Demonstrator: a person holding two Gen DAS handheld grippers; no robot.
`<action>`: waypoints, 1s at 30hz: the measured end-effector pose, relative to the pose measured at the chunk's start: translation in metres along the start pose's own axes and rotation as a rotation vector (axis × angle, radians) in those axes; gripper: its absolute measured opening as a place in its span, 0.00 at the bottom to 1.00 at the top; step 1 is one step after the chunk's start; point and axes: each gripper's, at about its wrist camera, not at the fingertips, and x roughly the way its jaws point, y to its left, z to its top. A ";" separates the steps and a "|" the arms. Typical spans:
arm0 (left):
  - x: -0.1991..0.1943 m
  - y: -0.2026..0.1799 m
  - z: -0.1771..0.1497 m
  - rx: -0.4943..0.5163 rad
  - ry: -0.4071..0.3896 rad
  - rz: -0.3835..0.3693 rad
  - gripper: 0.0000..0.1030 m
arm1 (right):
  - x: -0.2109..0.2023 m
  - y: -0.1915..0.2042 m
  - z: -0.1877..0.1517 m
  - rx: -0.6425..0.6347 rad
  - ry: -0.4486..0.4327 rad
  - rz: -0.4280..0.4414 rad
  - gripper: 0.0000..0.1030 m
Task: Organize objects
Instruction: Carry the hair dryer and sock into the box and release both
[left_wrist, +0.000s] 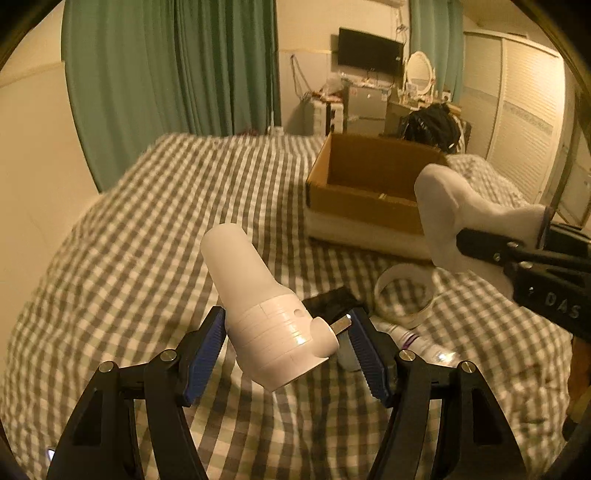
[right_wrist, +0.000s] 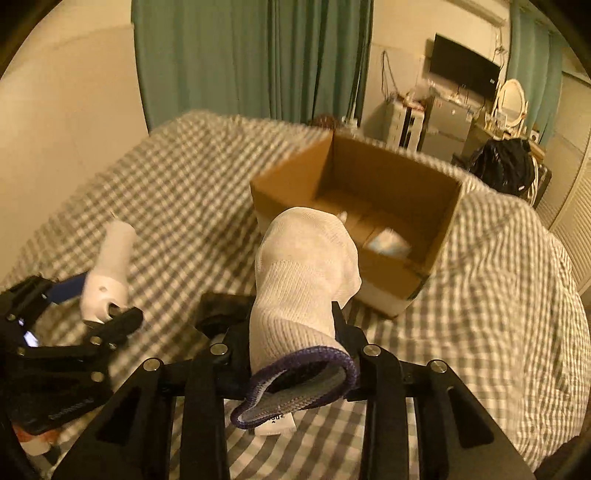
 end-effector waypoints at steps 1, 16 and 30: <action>-0.006 -0.002 0.004 0.004 -0.015 -0.003 0.67 | -0.008 0.000 0.003 -0.003 -0.014 -0.001 0.31; -0.014 -0.042 0.109 0.113 -0.181 -0.067 0.67 | -0.082 -0.039 0.070 -0.016 -0.211 -0.050 0.31; 0.099 -0.068 0.191 0.175 -0.161 -0.104 0.67 | -0.008 -0.099 0.139 0.050 -0.210 -0.075 0.31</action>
